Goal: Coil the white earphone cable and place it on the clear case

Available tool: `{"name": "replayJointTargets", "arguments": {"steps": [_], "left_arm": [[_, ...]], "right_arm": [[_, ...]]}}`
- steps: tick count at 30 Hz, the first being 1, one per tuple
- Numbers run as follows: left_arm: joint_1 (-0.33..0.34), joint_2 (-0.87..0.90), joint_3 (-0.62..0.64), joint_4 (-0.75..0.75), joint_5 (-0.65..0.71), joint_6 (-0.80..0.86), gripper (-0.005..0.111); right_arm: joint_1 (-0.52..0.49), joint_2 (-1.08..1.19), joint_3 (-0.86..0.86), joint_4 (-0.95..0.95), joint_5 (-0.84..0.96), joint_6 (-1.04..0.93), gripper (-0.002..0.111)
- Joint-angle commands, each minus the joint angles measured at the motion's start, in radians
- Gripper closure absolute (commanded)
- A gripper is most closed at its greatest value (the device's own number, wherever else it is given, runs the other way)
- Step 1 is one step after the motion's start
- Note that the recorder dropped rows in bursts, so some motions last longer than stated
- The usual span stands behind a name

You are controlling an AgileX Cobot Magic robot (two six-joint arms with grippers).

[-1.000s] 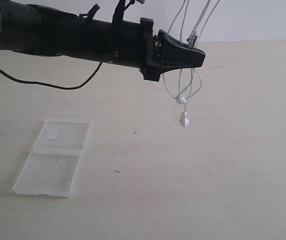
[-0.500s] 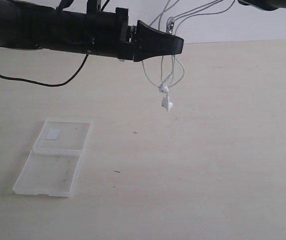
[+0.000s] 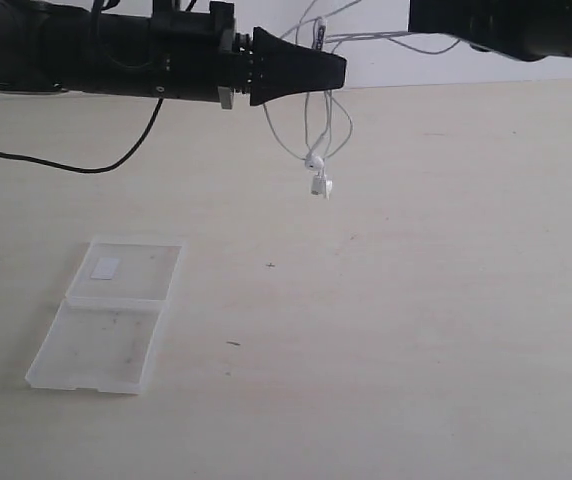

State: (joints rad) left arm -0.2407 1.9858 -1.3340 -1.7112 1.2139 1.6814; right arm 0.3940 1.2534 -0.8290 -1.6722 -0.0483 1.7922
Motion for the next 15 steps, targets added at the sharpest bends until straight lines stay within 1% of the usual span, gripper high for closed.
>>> {"name": "replayJointTargets", "arguments": {"steps": [1,9,15], "left_arm": [[0.024,-0.012,-0.006,-0.033,0.007,-0.026,0.107],[0.024,-0.012,-0.006,-0.033,0.007,-0.032,0.107],[0.024,-0.012,-0.006,-0.033,0.007,-0.086,0.107]], "right_arm": [[0.001,0.003,0.033,-0.008,0.016,0.001,0.108],[0.001,0.015,0.056,-0.008,-0.088,0.001,0.108],[0.001,0.059,0.056,-0.037,-0.181,0.001,0.108]]}}
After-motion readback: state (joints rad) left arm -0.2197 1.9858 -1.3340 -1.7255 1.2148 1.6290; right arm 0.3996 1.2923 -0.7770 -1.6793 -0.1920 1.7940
